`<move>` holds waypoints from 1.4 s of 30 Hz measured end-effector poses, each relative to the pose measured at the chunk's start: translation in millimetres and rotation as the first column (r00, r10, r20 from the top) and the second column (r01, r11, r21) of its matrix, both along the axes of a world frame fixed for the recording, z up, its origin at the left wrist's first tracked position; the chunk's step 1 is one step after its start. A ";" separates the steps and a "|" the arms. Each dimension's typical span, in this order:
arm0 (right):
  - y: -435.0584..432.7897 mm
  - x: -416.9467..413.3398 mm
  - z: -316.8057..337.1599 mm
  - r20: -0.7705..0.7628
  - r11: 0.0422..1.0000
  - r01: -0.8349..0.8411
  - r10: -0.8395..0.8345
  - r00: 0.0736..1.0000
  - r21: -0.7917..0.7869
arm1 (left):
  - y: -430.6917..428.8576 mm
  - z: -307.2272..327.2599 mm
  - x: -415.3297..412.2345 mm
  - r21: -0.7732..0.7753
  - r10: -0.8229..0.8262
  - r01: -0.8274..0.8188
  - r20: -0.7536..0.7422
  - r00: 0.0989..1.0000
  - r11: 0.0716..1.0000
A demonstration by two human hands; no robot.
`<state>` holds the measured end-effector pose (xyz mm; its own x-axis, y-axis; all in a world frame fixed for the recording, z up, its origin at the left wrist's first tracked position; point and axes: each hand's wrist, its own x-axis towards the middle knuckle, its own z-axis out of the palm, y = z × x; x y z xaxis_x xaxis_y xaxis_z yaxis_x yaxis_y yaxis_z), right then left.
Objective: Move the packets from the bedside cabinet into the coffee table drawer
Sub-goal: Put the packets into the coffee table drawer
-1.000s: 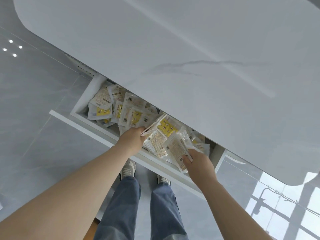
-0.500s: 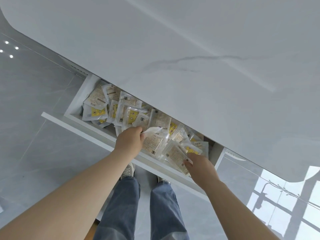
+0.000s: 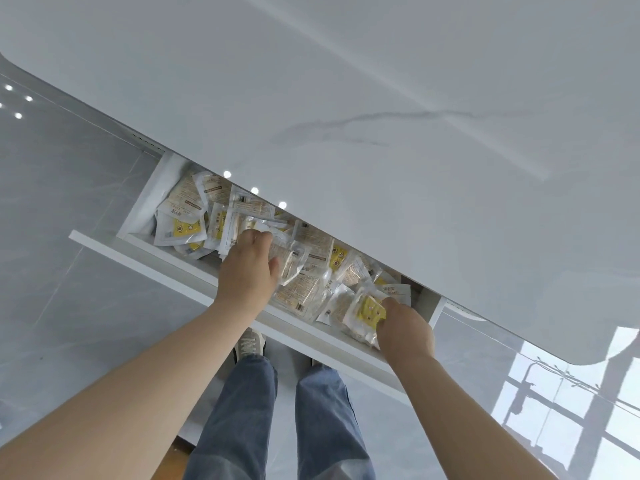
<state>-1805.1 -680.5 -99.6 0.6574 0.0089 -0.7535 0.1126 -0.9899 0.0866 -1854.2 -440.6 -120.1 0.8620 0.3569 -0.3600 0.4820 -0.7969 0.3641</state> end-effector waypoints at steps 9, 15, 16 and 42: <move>-1.0 2.8 27.8 -0.012 0.998 0.047 -0.046 0.999 0.052 | -9.2 27.9 5.1 -0.029 -0.060 0.059 -0.045 0.997 0.998; -0.5 1.8 79.0 -0.003 0.988 0.106 -0.106 0.994 0.113 | -15.5 76.8 12.2 -0.027 -0.239 0.238 -0.186 0.953 0.971; -0.4 1.5 92.2 0.001 0.987 0.096 -0.097 0.995 0.126 | -16.4 89.1 13.8 -0.036 -0.260 0.258 -0.206 0.943 0.965; -182.0 -46.2 543.8 0.683 0.899 0.057 -0.369 0.630 0.434 | -180.2 547.4 51.5 0.037 -0.603 0.648 0.411 0.684 0.761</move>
